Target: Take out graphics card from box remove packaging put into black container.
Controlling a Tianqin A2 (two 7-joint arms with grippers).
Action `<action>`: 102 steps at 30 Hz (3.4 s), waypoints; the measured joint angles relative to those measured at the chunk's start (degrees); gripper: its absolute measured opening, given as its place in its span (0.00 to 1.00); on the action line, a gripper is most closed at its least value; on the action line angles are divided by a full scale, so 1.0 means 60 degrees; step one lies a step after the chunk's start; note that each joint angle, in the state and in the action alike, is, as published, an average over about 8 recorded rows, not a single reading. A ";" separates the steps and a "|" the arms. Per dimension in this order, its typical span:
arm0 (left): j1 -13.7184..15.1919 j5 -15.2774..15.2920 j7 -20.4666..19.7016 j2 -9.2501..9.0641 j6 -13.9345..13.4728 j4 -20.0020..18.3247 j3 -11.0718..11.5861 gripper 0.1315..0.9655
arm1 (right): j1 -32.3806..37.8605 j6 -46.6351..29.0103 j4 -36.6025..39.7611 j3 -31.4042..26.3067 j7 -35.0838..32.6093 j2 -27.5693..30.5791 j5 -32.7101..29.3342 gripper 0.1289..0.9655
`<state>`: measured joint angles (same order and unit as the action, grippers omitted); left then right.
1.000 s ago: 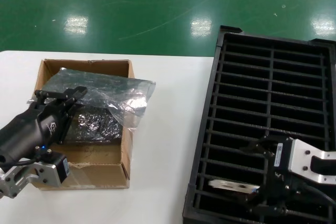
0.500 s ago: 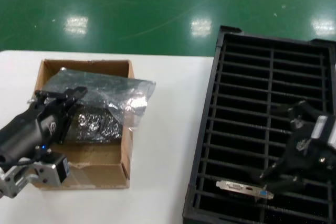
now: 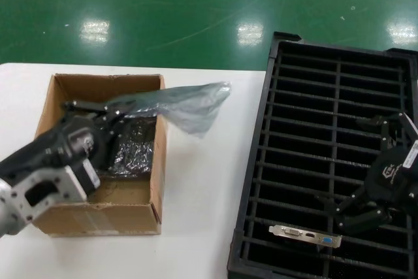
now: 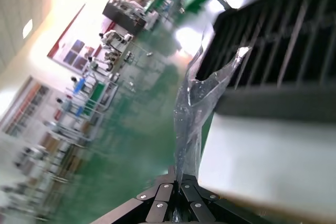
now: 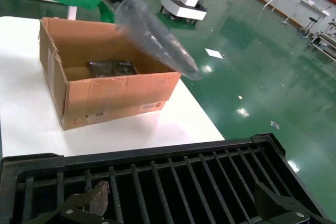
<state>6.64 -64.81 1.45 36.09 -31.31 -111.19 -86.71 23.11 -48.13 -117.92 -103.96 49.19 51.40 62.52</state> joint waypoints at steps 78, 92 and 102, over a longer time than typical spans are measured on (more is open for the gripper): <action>0.1690 -0.0480 -0.3811 -0.3128 0.0596 0.1697 0.0405 0.95 | -0.1405 0.2922 0.1595 0.0746 -0.2982 -0.2077 0.2467 1.00; 0.0871 -0.2212 -0.2768 -0.3134 0.1951 0.2153 0.0043 1.00 | -0.2123 0.4417 0.2412 0.1129 -0.4510 -0.3143 0.3728 1.00; 0.0283 -0.3448 -0.2024 -0.3139 0.2919 0.2479 -0.0215 1.00 | -0.2636 0.5476 0.2991 0.1401 -0.5596 -0.3898 0.4628 1.00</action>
<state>8.33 -85.50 -10.69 17.26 -13.80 -96.32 -88.00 7.30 -15.27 -99.97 -95.56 15.61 28.01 90.29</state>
